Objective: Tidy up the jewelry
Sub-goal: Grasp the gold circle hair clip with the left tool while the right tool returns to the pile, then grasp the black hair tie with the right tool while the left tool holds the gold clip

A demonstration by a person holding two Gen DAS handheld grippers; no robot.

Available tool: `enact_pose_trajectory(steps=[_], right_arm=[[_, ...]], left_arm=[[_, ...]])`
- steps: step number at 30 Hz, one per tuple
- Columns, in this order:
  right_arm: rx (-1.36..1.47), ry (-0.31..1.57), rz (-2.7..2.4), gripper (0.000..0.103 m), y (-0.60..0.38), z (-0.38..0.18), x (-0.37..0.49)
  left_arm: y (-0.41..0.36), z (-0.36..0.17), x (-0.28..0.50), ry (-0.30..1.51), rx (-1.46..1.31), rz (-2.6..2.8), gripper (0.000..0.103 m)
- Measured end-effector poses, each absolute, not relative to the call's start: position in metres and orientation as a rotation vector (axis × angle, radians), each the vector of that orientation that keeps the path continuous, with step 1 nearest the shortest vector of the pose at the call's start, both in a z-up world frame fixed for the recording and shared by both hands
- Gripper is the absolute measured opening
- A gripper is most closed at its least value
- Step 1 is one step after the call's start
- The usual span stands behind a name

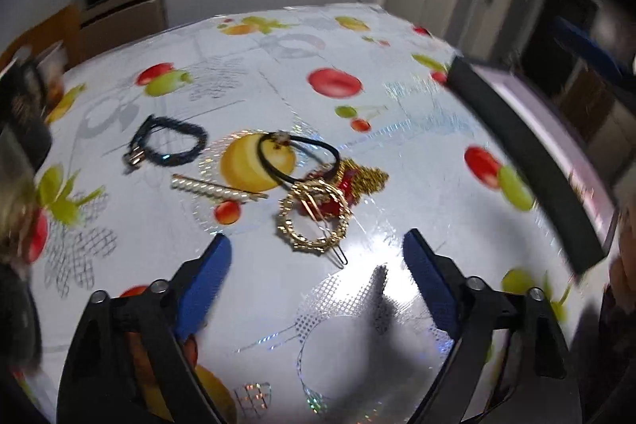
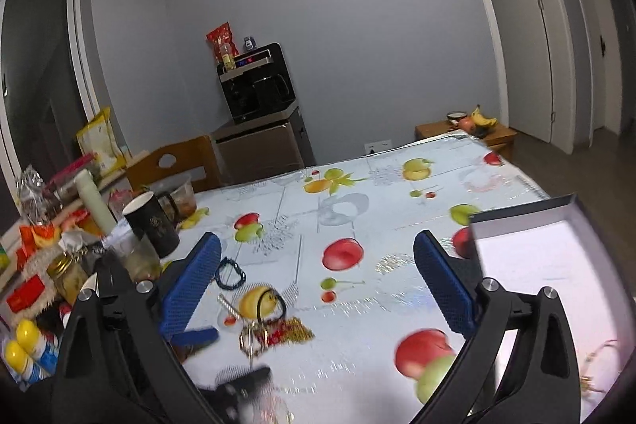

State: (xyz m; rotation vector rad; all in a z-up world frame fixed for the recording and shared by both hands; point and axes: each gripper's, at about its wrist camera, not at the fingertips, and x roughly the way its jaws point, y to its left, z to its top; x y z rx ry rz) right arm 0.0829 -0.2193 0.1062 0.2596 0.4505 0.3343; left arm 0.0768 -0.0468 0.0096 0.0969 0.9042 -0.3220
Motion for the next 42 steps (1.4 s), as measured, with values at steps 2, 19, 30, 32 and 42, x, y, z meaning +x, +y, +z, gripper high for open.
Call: enact_pose_trajectory(steps=[2,19,30,32,42], right_arm=[[0.282,0.459,0.342,0.096,-0.219,0.098,0.095],[0.387,0.586,0.362,0.096,-0.239,0.054,0.115],[0.25,0.662,0.388,0.085,-0.216,0.047,0.121],[0.202,0.679,0.415,0.079,-0.205,0.045,0.12],[0.173,0.825,0.482,0.058,-0.156,0.025,0.154]], left_arm=[[-0.052,0.006,0.08,0.907,0.145,-0.335,0.08],[-0.056,0.009,0.086,0.878,0.197,-0.442,0.041],[-0.034,0.034,0.063,0.715,0.145,-0.323,0.041],[-0.027,0.044,0.06,0.672,0.131,-0.295,0.041],[0.006,0.061,0.068,0.622,0.032,-0.157,0.041]])
